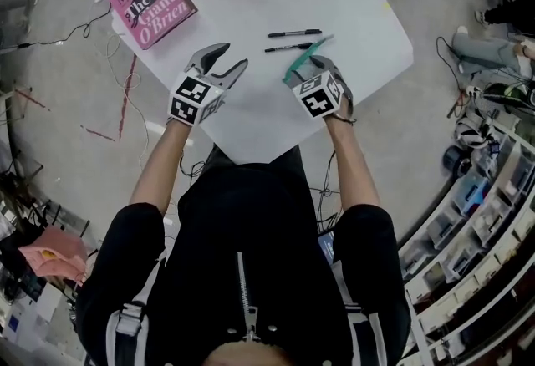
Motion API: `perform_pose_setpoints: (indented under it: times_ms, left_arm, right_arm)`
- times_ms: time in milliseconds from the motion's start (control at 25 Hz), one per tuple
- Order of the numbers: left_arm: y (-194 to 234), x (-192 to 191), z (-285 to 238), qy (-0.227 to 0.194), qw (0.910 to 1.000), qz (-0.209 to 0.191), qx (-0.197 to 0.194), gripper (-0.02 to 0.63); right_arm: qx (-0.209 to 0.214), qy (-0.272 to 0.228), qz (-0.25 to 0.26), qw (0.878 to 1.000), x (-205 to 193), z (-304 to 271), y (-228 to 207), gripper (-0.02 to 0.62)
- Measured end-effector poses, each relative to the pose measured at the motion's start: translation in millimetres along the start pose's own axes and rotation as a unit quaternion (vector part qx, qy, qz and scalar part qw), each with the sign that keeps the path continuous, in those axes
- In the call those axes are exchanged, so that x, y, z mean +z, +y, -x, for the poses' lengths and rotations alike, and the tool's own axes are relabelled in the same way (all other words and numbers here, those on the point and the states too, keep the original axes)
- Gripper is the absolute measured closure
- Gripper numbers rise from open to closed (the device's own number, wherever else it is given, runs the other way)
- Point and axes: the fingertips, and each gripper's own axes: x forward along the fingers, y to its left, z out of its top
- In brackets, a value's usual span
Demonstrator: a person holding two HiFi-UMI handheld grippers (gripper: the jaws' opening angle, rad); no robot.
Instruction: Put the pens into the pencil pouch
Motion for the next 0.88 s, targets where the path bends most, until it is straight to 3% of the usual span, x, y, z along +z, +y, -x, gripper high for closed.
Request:
perform_pose_setpoints:
  times_ms: [280, 360, 640, 880]
  left_arm:
    - [6, -5, -3, 0.008, 1.0000, 0.004, -0.001, 0.362]
    - [6, -6, -6, 0.011, 0.9999, 0.002, -0.004, 0.362]
    - [4, -5, -13, 0.016, 0.9997, -0.005, -0.016, 0.362]
    - [-1, -6, -20, 0.022, 0.9993, -0.012, -0.026, 0.362]
  right_arm:
    - [0.009, 0.010, -0.005, 1.000, -5, -3, 4, 0.479]
    - [0.004, 0.015, -0.001, 1.000, -8, -5, 3, 0.583]
    - [0.002, 0.011, -0.004, 1.000, -7, -4, 1, 0.586]
    - [-0.021, -0.048, -0.013, 0.999, 0, 19, -2, 0.588]
